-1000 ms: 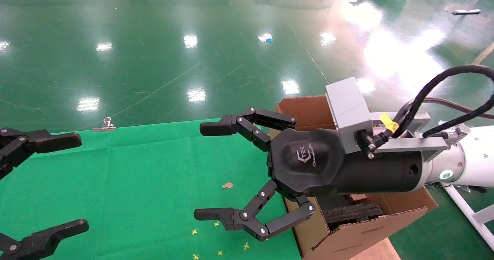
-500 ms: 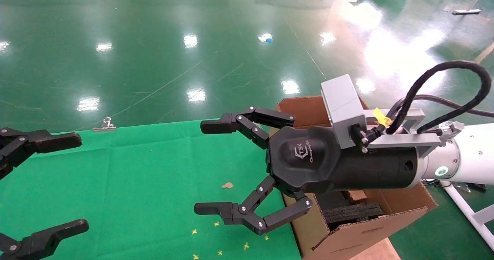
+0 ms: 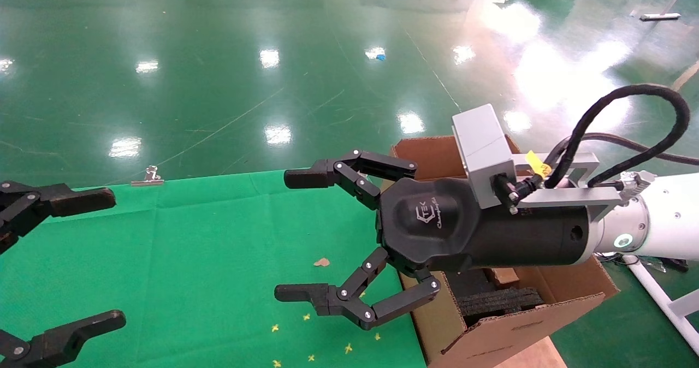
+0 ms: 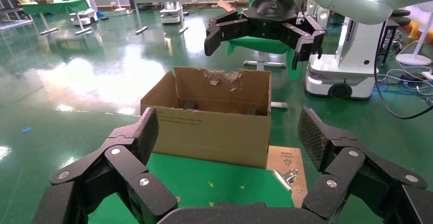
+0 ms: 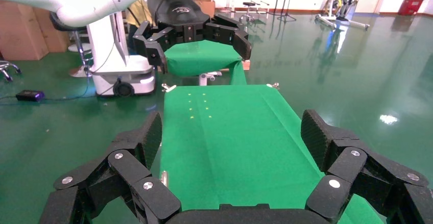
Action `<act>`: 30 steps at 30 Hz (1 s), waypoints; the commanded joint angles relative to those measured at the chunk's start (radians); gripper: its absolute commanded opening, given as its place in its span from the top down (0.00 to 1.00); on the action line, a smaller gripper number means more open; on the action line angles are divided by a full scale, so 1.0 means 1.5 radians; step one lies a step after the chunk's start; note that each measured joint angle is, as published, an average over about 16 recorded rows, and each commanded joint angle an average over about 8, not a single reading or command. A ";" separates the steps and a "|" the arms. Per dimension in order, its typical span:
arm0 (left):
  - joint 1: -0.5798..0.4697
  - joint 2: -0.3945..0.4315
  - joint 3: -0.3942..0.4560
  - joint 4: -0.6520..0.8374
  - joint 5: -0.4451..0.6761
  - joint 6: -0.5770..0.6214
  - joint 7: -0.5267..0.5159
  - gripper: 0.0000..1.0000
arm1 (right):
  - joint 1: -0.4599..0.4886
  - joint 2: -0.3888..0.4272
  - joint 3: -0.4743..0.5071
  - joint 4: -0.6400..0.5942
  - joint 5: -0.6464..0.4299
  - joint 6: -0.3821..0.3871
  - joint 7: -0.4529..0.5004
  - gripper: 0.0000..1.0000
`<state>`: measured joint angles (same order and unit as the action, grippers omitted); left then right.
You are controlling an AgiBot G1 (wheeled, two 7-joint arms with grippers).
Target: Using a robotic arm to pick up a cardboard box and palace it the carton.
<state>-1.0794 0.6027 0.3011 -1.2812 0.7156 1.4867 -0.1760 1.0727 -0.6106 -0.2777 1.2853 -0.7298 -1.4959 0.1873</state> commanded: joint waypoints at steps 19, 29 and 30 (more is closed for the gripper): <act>0.000 0.000 0.000 0.000 0.000 0.000 0.000 0.00 | 0.001 0.000 -0.002 -0.001 -0.001 0.001 0.001 0.00; 0.000 0.000 0.000 0.000 0.000 0.000 0.000 0.00 | 0.002 0.000 -0.002 -0.002 -0.001 0.001 0.001 0.00; 0.000 0.000 0.000 0.000 0.000 0.000 0.000 0.00 | 0.002 0.000 -0.002 -0.002 -0.001 0.001 0.001 0.00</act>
<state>-1.0794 0.6027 0.3010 -1.2812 0.7157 1.4868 -0.1760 1.0754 -0.6112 -0.2810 1.2827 -0.7309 -1.4950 0.1882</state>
